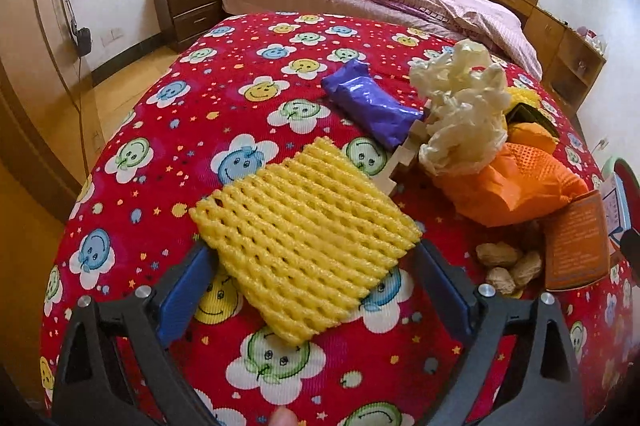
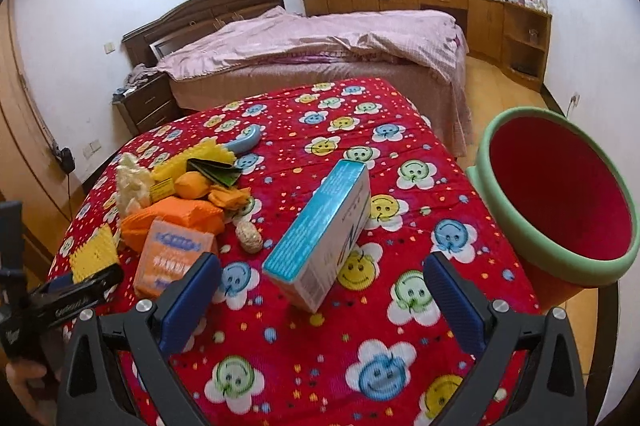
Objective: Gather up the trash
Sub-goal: 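Grasp the blue-and-white box with the right tool while the left tool approaches the yellow foam net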
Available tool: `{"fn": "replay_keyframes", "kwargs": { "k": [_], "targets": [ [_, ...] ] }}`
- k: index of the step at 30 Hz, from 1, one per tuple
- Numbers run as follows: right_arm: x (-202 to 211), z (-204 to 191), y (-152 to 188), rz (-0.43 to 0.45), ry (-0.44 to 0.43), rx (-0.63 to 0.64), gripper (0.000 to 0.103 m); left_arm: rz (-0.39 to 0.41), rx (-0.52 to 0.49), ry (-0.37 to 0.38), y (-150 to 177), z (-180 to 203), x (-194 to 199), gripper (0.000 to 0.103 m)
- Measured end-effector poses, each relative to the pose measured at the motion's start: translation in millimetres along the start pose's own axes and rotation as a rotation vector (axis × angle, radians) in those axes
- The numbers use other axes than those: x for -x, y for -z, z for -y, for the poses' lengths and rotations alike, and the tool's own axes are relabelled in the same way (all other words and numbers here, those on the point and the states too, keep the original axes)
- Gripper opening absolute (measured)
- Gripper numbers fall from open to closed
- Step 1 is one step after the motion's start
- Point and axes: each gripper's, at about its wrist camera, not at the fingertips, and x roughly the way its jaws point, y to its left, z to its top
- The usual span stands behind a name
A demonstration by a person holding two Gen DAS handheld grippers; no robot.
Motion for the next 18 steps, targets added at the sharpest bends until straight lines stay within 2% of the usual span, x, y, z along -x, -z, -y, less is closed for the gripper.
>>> {"fn": "replay_keyframes", "kwargs": {
  "k": [5,10,12,13,16,18],
  "targets": [
    [-12.5,-0.9,-2.4,-0.009,0.095,-0.01,0.103,-0.005,-0.013,-0.006,0.2,2.0,-1.4,0.096],
    [-21.4,4.1,-3.6,-0.035,0.13,-0.026,0.101,-0.01,-0.037,-0.001,-1.5,3.0,-3.4,0.096],
    [-21.6,5.5,-3.3,-0.034,0.134,-0.036,0.087,-0.011,-0.045,0.004,-2.5,3.0,-4.4,0.096],
    [-22.7,7.5,-3.2,-0.037,0.134,-0.044,0.085,-0.012,-0.045,0.005,-2.5,3.1,-4.6,0.096],
    [-25.7,13.1,-2.0,-0.057,0.114,-0.066,0.066,-0.014,-0.044,-0.002,-2.8,3.4,-5.0,0.098],
    [-28.1,16.2,-0.8,-0.074,0.094,-0.07,0.051,-0.017,-0.041,-0.011,-2.7,3.3,-6.0,0.101]
  ]
}}
